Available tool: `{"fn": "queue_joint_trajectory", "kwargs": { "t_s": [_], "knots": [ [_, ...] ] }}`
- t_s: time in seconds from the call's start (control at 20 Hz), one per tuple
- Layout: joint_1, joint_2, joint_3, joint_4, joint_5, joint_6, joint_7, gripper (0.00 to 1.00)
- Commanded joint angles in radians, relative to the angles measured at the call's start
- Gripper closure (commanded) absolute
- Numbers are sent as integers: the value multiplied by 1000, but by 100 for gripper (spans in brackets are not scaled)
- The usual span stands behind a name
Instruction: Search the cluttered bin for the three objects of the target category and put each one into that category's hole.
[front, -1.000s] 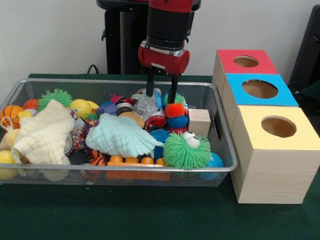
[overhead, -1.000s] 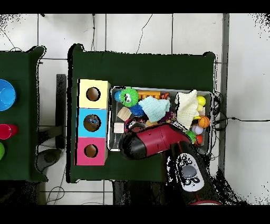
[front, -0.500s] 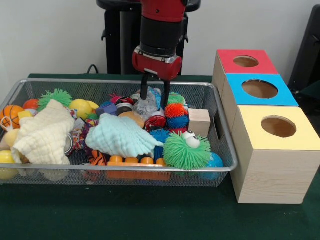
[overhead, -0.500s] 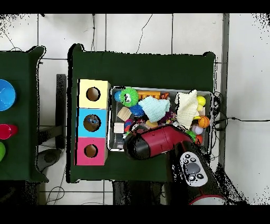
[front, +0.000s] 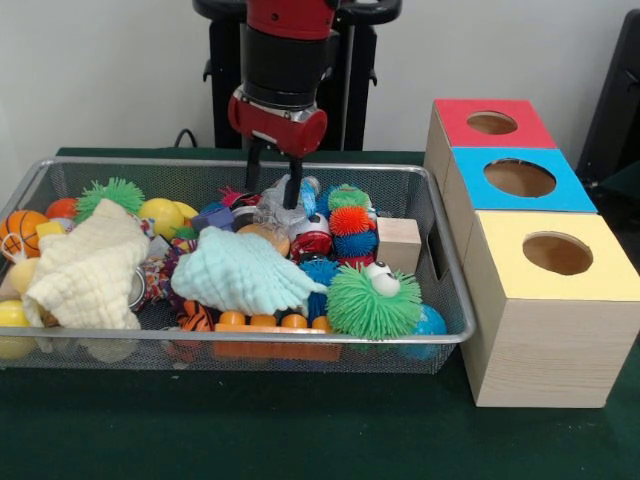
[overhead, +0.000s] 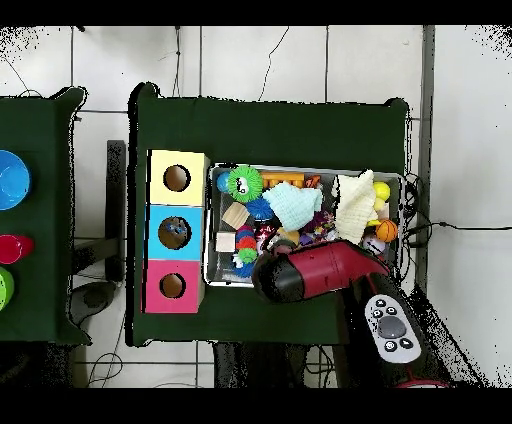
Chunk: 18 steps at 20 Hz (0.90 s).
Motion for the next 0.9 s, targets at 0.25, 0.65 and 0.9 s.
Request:
{"fn": "queue_joint_trajectory", "kwargs": {
  "t_s": [0.25,0.65,0.9],
  "knots": [
    [11,35,19,-6,-107,108,-187,0],
    [27,50,18,-10,-107,91,-156,0],
    [22,52,29,15,-87,79,-142,0]
  ]
}}
